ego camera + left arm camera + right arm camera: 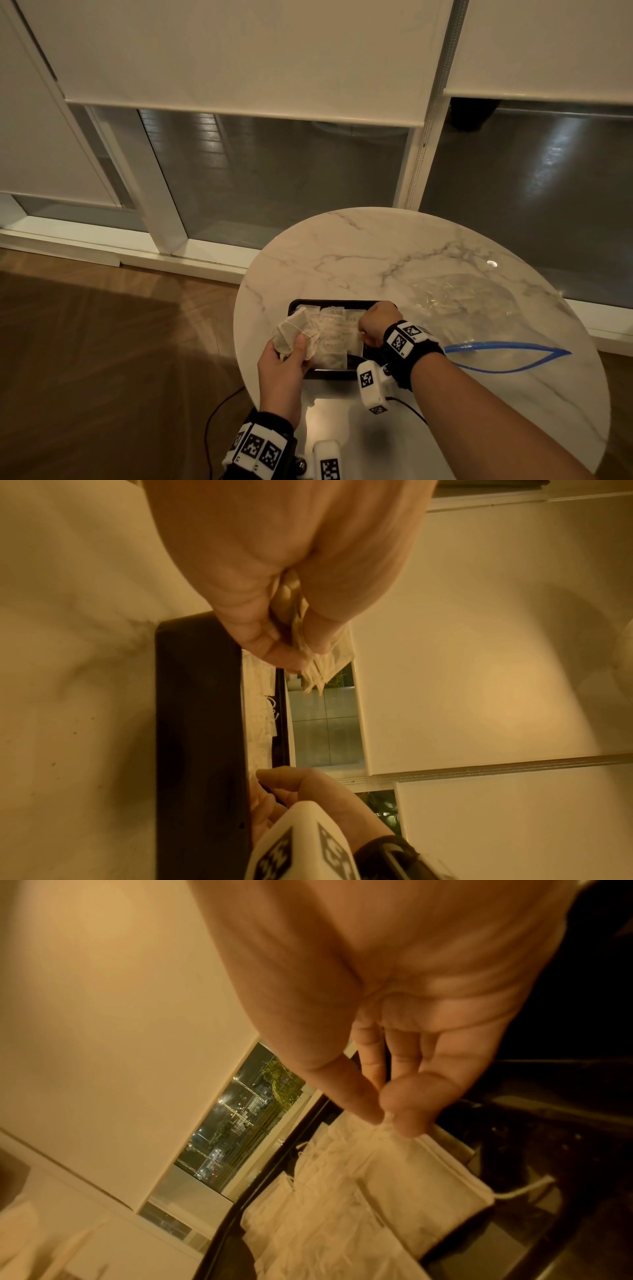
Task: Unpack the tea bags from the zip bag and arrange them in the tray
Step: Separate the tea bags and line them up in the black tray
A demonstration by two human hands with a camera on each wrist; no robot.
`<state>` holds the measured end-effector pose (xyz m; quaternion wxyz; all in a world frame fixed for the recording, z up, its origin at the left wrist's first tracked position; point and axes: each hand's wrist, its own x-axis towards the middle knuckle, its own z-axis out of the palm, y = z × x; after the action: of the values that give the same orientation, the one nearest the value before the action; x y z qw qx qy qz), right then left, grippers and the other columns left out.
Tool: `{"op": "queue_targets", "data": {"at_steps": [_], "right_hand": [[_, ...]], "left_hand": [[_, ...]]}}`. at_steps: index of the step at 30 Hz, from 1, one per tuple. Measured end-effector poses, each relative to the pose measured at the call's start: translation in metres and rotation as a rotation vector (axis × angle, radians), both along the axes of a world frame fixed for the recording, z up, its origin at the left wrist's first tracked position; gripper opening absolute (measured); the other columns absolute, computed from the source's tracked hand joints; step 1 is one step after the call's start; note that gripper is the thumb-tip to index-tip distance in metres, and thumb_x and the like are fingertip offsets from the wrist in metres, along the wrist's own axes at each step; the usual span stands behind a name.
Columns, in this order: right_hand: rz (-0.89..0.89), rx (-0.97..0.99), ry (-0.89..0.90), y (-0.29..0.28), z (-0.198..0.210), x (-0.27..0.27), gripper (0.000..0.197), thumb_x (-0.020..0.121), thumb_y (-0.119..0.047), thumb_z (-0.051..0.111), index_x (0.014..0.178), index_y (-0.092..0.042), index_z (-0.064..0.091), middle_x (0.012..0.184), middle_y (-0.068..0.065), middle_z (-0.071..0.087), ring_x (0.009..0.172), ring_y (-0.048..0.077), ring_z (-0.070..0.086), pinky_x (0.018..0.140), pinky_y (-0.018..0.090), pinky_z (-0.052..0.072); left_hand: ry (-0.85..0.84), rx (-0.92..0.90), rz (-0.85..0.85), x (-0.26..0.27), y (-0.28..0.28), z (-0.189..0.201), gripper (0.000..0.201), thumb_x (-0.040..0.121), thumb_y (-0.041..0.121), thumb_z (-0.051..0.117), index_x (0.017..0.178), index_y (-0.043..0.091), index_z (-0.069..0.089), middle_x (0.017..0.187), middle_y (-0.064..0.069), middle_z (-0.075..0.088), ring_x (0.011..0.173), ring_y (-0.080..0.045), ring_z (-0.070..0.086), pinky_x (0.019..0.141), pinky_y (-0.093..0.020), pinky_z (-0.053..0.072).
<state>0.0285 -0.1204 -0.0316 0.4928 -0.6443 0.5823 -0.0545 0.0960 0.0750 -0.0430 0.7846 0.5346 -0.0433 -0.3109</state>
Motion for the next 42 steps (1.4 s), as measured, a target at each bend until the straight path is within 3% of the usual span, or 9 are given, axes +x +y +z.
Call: {"op": "queue_targets", "data": {"at_steps": [3, 7, 14, 18, 22, 32, 42], "right_hand": [[0.032, -0.053, 0.017, 0.0004, -0.0013, -0.0002, 0.006, 0.083, -0.001, 0.062, 0.079, -0.006, 0.063, 0.087, 0.014, 0.071, 0.081, 0.030, 0.072, 0.075, 0.041, 0.063], [-0.018, -0.164, 0.042, 0.0013, -0.0007, -0.0007, 0.010, 0.080, 0.001, 0.065, 0.082, -0.007, 0.071, 0.084, 0.017, 0.075, 0.082, 0.034, 0.073, 0.074, 0.045, 0.063], [-0.023, -0.160, 0.057, 0.0007, 0.0025, -0.0019, 0.026, 0.071, 0.004, 0.079, 0.095, -0.005, 0.074, 0.098, 0.018, 0.073, 0.089, 0.035, 0.073, 0.079, 0.044, 0.062], [-0.030, -0.179, 0.047, -0.0014, 0.0024, -0.0032, 0.023, 0.075, 0.003, 0.075, 0.096, -0.005, 0.074, 0.100, 0.020, 0.073, 0.088, 0.035, 0.073, 0.077, 0.044, 0.063], [0.033, -0.233, 0.132, 0.0007, 0.0010, -0.0033, 0.020, 0.081, -0.002, 0.069, 0.101, -0.005, 0.073, 0.104, 0.015, 0.071, 0.095, 0.031, 0.070, 0.082, 0.036, 0.061], [0.020, -0.243, 0.142, 0.0000, -0.0025, 0.0007, 0.013, 0.082, -0.002, 0.064, 0.088, -0.004, 0.076, 0.090, 0.016, 0.075, 0.084, 0.031, 0.072, 0.076, 0.040, 0.063], [-0.029, -0.236, 0.125, -0.0015, -0.0037, -0.0002, 0.019, 0.077, -0.003, 0.074, 0.096, -0.006, 0.077, 0.098, 0.014, 0.075, 0.093, 0.029, 0.071, 0.078, 0.032, 0.061]], "left_hand": [[-0.004, -0.002, 0.001, 0.0001, 0.0002, 0.0006, 0.025, 0.097, 0.009, 0.064, 0.122, 0.013, 0.066, 0.112, -0.007, 0.076, 0.101, -0.021, 0.074, 0.078, -0.031, 0.062], [-0.007, -0.002, -0.010, 0.0008, 0.0004, 0.0003, 0.026, 0.097, 0.008, 0.063, 0.123, 0.011, 0.066, 0.112, -0.009, 0.075, 0.102, -0.022, 0.073, 0.078, -0.032, 0.061], [-0.007, 0.003, -0.008, 0.0012, 0.0004, 0.0016, 0.026, 0.097, 0.009, 0.064, 0.123, 0.011, 0.066, 0.113, -0.008, 0.075, 0.104, -0.022, 0.073, 0.077, -0.029, 0.061], [0.001, -0.001, -0.004, 0.0009, 0.0009, 0.0029, 0.026, 0.097, 0.009, 0.064, 0.122, 0.011, 0.066, 0.114, -0.009, 0.075, 0.103, -0.022, 0.073, 0.074, -0.027, 0.061], [0.003, -0.004, 0.002, 0.0002, 0.0005, 0.0034, 0.026, 0.096, 0.009, 0.064, 0.122, 0.011, 0.066, 0.113, -0.009, 0.075, 0.100, -0.020, 0.074, 0.072, -0.025, 0.060], [-0.002, -0.005, 0.000, 0.0011, 0.0011, 0.0029, 0.026, 0.097, 0.010, 0.064, 0.122, 0.012, 0.066, 0.113, -0.008, 0.075, 0.100, -0.019, 0.074, 0.074, -0.026, 0.061], [-0.010, 0.003, -0.002, 0.0019, 0.0010, 0.0024, 0.027, 0.097, 0.010, 0.064, 0.124, 0.012, 0.065, 0.114, -0.008, 0.075, 0.104, -0.022, 0.072, 0.077, -0.030, 0.061]]}}
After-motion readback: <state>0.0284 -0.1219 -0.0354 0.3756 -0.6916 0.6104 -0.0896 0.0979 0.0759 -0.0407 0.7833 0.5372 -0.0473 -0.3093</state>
